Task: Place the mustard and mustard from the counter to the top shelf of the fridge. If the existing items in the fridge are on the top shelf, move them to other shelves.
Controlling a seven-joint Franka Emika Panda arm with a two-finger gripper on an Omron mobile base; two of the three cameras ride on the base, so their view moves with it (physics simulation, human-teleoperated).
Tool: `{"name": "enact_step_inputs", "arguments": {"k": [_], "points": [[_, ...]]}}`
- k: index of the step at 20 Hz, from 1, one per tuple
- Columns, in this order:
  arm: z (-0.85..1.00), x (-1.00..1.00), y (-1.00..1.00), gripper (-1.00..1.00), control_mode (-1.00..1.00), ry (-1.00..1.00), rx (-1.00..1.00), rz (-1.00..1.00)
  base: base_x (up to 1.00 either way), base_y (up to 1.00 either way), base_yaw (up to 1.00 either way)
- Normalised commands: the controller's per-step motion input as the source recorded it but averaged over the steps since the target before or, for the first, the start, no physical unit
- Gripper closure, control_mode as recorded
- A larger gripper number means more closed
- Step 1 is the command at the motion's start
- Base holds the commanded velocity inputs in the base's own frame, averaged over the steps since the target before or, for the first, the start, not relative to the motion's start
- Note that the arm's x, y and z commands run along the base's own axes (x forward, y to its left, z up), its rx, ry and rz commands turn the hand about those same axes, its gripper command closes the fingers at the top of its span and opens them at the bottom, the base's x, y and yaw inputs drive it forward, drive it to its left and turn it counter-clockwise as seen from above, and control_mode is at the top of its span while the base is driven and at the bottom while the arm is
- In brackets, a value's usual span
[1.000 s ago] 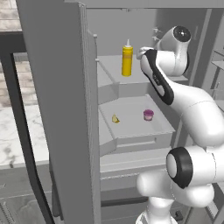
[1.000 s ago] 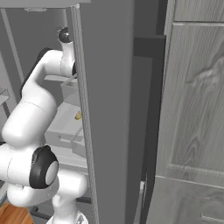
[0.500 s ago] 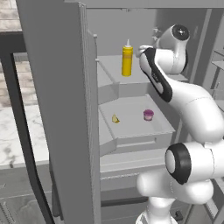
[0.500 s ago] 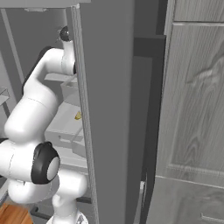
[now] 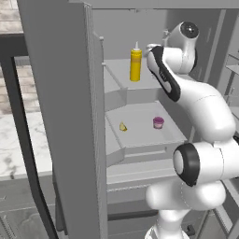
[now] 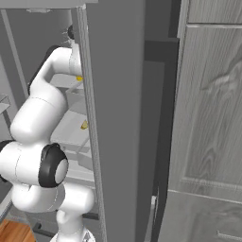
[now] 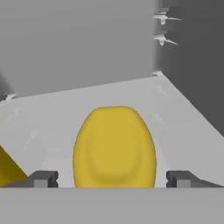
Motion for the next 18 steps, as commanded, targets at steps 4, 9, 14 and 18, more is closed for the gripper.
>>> {"name": "enact_step_inputs", "arguments": {"k": [4, 9, 14, 18], "points": [[0.00, 0.18, 0.00, -1.00, -1.00, 0.00, 0.00, 0.00, 0.00, 0.00, 0.00], [0.00, 0.08, 0.00, -1.00, -1.00, -0.01, 0.00, 0.01, 0.00, 0.00, 0.00], [0.00, 0.04, 0.00, -1.00, -1.00, -0.02, 0.00, 0.02, 0.00, 0.00, 0.00], [0.00, -0.27, 0.00, -1.00, -1.00, -0.04, 0.00, 0.06, 0.00, 0.00, 0.00]]}}
